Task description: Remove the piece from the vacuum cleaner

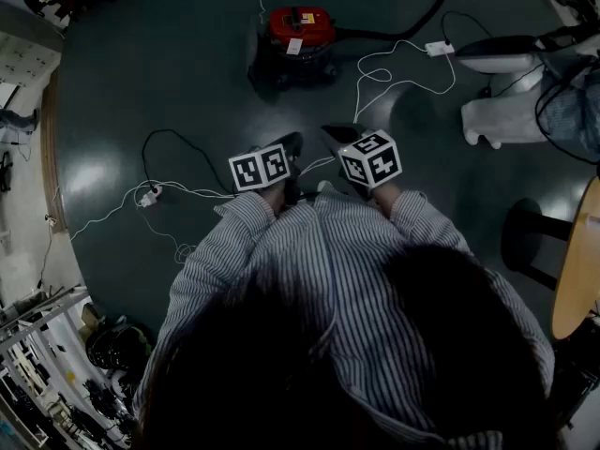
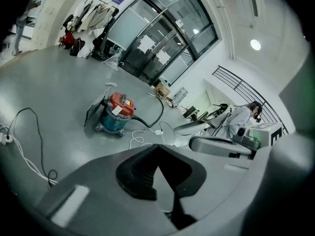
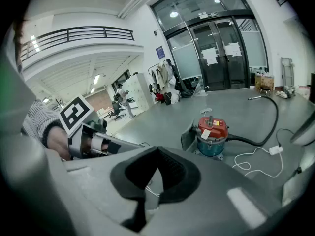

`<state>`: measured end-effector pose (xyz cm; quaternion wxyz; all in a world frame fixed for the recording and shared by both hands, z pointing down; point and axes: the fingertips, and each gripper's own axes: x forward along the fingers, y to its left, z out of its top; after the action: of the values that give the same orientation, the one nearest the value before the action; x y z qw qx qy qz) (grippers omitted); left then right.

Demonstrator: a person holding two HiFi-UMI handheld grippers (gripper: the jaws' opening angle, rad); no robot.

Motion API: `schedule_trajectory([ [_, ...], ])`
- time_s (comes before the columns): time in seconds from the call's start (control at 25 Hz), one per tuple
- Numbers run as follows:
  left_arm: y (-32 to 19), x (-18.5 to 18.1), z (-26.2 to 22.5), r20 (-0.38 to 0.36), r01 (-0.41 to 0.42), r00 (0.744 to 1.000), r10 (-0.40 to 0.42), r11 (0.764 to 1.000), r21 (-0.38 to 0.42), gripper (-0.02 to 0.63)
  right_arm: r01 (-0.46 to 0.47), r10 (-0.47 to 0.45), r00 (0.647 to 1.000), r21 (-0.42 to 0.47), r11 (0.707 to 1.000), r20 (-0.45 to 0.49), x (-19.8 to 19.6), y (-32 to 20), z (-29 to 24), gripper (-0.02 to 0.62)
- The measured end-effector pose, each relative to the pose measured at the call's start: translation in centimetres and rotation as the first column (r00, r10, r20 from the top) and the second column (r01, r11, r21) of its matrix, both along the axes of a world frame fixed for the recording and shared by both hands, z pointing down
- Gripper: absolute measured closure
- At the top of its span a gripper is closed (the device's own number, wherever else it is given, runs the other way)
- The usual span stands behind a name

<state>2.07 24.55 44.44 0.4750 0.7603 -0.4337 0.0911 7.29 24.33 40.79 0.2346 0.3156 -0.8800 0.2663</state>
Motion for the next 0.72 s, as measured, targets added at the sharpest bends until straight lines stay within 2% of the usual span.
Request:
schedule_trajectory([
  [0.72,-0.24,1.05,-0.06,0.000,-0.001,1.000,0.001,1.000,-0.002,0.600,0.027,-0.026,1.000,-0.016,1.000,0.002,0.60,0.15,0.20,0.594],
])
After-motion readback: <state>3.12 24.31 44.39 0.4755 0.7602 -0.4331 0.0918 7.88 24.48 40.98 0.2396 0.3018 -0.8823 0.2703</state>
